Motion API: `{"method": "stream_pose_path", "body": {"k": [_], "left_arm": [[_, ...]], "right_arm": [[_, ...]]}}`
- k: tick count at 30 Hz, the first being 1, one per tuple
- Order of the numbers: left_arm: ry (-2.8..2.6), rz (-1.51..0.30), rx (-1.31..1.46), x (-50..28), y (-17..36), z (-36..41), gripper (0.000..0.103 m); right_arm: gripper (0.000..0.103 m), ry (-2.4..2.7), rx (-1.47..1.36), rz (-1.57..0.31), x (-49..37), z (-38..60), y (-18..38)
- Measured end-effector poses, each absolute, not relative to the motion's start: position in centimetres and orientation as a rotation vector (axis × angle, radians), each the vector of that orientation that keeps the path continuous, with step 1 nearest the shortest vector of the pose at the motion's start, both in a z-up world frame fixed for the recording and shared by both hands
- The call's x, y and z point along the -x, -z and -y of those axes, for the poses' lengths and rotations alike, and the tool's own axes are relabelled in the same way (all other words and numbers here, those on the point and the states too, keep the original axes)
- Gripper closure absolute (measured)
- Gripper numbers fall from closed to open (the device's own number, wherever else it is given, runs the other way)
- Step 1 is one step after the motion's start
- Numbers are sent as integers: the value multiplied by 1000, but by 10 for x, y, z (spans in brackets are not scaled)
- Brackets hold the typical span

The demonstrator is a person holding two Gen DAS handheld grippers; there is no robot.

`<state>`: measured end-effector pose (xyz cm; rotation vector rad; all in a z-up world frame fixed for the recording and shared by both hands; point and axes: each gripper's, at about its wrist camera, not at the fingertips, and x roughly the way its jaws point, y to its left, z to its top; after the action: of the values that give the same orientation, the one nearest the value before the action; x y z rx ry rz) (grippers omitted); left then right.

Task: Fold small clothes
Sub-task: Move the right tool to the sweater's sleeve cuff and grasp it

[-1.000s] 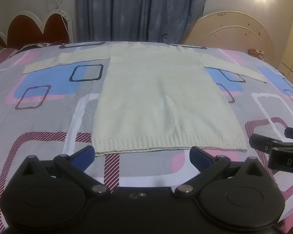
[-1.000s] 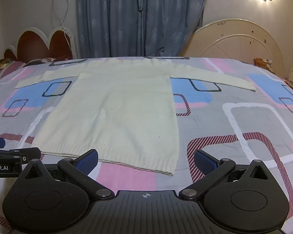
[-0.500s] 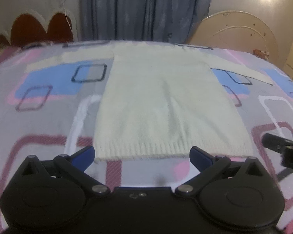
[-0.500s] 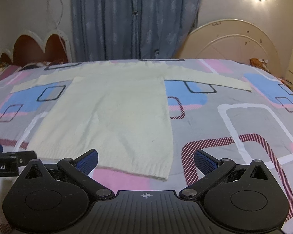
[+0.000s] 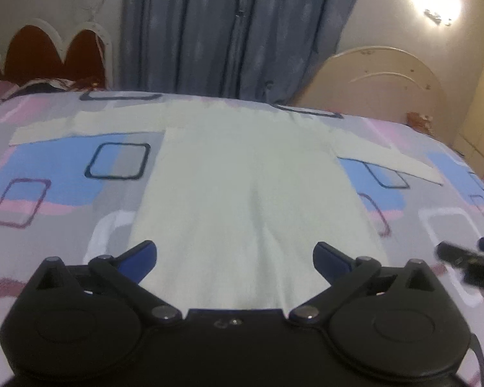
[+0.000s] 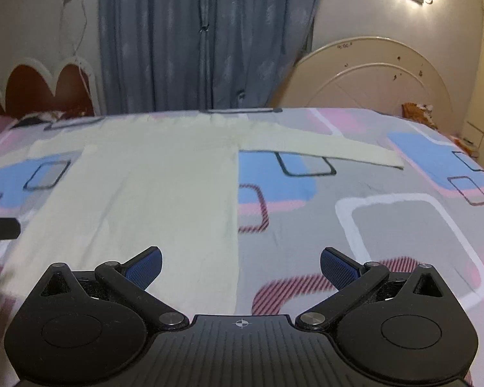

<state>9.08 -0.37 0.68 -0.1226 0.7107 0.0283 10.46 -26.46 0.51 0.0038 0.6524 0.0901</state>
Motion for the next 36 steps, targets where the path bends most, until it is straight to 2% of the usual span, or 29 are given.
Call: {"method": "stream_pose_path", "body": {"k": [5,13,15,17,18,28,30,33,36], "left_arm": [[-56,-679,53,-124,-1,21,0],[-84,-712,117,-183,-1,31,0],[-65,-726,132,-199,2,32,3],[-55,-726,128,-213,6,35,11],[-55,-722,117,-220,8,37,12],[-109,-708,42,-278,32,60,9],[-94,-716,56,-286,37,61,10],[-100,-713,34,-296,42,65,11],[-104,-717,40,-305,47,61,20]], "right_arm": [[0,-82,-30,-611,-142,287,-13],[0,-33,-86,-560,-210,336,-10],[0,-15,-108,-542,-226,352,-8],[0,13,-136,-519,-242,369,-6],[0,32,-152,-506,-252,381,-4],[1,157,-286,-487,-345,477,36],[24,180,-315,-502,-362,494,48],[25,212,-370,-526,-379,514,65],[28,243,-412,-523,-389,532,80]]}}
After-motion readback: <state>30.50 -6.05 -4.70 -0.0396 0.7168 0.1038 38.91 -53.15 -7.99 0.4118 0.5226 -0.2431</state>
